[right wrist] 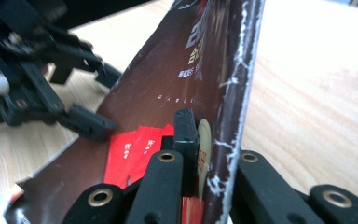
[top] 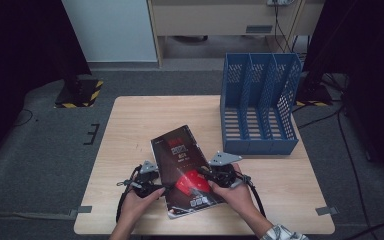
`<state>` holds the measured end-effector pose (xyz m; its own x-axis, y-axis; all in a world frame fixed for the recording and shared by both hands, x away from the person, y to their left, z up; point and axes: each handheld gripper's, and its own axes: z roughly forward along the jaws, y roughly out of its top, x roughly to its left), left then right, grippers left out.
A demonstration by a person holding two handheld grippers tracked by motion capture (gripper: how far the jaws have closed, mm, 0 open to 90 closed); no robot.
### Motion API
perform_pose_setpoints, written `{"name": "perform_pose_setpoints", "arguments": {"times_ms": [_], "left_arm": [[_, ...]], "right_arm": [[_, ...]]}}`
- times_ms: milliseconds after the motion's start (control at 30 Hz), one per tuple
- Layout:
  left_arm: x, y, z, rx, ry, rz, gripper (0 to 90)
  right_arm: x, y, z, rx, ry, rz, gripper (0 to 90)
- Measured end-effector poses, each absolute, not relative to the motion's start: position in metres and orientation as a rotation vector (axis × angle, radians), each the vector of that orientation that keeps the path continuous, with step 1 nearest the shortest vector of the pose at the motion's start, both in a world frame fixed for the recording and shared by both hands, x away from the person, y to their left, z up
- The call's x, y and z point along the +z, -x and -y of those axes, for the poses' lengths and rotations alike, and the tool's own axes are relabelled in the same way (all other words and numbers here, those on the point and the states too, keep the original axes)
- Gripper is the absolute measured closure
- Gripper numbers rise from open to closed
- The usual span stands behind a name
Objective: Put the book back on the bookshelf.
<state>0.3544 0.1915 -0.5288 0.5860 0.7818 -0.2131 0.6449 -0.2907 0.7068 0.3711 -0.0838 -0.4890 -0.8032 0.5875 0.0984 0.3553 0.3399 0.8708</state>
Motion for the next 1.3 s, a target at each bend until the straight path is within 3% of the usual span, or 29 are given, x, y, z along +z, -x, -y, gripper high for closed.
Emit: {"name": "perform_pose_setpoints", "arguments": {"times_ms": [200, 567, 700, 1200, 1300], "left_arm": [[-0.530, -0.354, -0.185, 0.171, -2.026, -1.085, 19.0], [-0.521, -0.353, -0.197, 0.141, -2.004, -1.148, 63.3], [-0.521, -0.354, -0.195, 0.122, -2.008, -1.150, 72.9], [-0.521, -0.356, -0.195, 0.113, -2.064, -1.159, 77.2], [-0.520, -0.355, -0.195, 0.118, -2.073, -1.155, 77.5]], "right_arm": [[-0.483, -0.371, 0.088, 1.516, -0.841, -2.327, 86.6], [-0.493, -0.372, 0.086, 1.480, -0.855, -2.365, 86.0], [-0.496, -0.374, 0.088, 1.451, -0.884, -2.376, 85.4], [-0.516, -0.374, 0.092, 1.355, -1.065, -2.447, 80.4], [-0.519, -0.373, 0.093, 1.331, -1.059, -2.468, 76.0]]}}
